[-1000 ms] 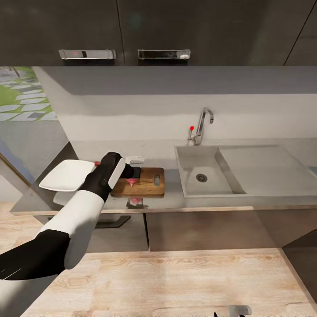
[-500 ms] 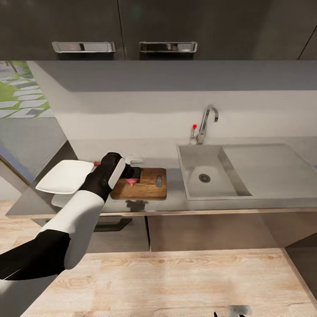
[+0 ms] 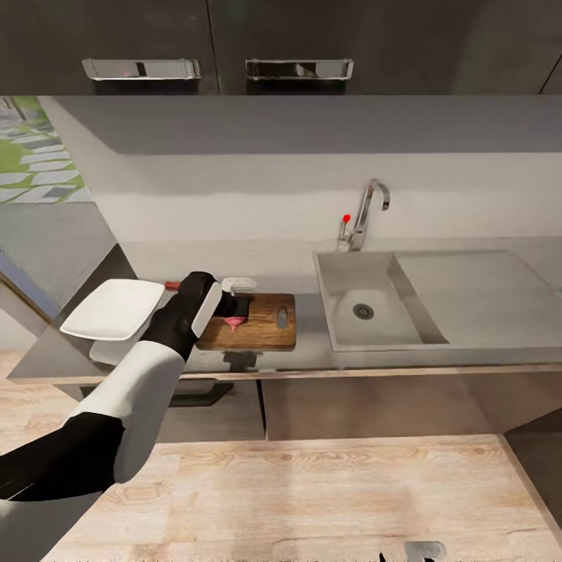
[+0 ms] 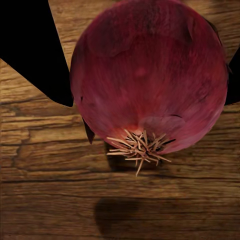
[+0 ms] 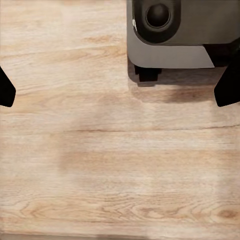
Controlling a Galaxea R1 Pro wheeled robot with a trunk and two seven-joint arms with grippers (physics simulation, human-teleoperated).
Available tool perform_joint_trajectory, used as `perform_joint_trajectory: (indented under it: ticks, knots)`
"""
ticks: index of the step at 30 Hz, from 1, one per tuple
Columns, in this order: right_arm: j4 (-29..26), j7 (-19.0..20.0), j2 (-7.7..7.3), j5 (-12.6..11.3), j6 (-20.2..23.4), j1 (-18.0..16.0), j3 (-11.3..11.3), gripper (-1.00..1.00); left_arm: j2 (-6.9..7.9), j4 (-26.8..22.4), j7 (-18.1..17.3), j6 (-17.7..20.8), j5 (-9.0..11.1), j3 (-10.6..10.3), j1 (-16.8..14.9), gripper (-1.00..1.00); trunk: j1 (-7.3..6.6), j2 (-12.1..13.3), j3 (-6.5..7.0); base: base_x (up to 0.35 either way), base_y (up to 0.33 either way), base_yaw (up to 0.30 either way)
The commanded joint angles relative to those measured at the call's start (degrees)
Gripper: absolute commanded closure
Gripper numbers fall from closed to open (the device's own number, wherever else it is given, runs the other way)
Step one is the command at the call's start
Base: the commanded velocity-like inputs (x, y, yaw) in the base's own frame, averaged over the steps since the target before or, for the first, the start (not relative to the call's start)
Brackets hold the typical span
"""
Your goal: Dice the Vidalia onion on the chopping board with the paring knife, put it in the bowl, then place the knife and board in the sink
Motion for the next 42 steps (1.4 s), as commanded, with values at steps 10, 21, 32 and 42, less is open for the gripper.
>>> perform_joint_trajectory:
  ticks: [10,21,32,42]
  knots:
    - [0.08,-0.24,-0.14,0.60,-0.23,-0.05,-0.39,-1.00,0.03,1.90,0.47,0.10,0.75,-0.12,0.01,1.00,0.05,-0.06,-0.28,0.000,0.000,0.000]
    - [0.09,-0.22,0.00,0.60,-0.23,-0.05,-0.24,-1.00,0.03,1.82,0.47,0.10,0.71,-0.12,0.01,1.00,0.05,-0.06,0.20,0.000,0.000,0.000]
    - [0.08,-0.30,-0.02,0.60,-0.23,-0.05,-0.24,-1.00,0.09,1.88,0.47,0.10,0.72,-0.12,0.01,1.00,0.05,-0.06,0.83,0.000,0.000,0.000]
    - [0.10,-0.30,0.08,0.60,-0.23,-0.03,-0.24,-1.00,0.03,1.50,0.47,0.10,0.71,-0.12,0.01,1.00,0.05,-0.06,1.02,0.000,0.000,0.000]
